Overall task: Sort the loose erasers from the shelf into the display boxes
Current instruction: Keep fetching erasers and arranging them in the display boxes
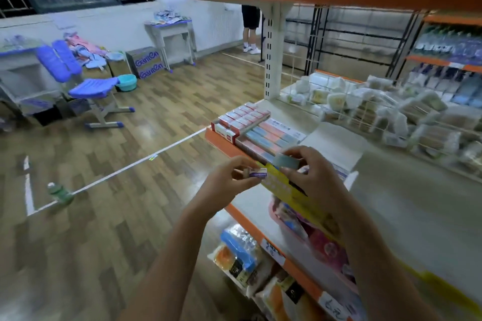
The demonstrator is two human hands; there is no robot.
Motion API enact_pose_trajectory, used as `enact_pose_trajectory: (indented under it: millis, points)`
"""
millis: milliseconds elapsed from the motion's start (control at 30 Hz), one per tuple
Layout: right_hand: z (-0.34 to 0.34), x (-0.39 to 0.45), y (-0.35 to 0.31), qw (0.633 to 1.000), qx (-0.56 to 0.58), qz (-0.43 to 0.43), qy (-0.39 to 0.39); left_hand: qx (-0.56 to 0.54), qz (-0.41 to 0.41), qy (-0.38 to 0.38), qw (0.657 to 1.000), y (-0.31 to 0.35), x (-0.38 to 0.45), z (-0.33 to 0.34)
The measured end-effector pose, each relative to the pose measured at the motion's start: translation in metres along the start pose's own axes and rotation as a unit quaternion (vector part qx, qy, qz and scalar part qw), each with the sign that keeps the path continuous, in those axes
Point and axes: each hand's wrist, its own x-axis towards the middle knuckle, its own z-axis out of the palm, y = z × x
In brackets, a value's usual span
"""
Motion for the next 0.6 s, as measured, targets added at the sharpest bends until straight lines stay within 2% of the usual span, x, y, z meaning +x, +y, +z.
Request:
enact_pose_trajectory:
  millis: [133, 267, 500, 600]
  points:
    - [0.019, 0.056, 0.006, 0.994, -0.108, -0.01, -0.011, 0.034, 0.0, 0.024, 0.999, -0.017, 0.051, -0.026]
    - [0.039, 0.094, 0.016, 0.986, -0.164, -0.011, -0.026, 0.028, 0.0, 0.047, 0.999, -0.034, 0.09, -0.046]
    - [0.074, 0.128, 0.028, 0.972, -0.225, 0.032, -0.062, 0.02, 0.005, 0.017, 1.0, -0.056, 0.138, -0.072]
    - [0.087, 0.138, 0.027, 0.966, -0.249, 0.047, -0.054, 0.025, 0.02, -0.006, 0.999, -0.067, 0.161, -0.082]
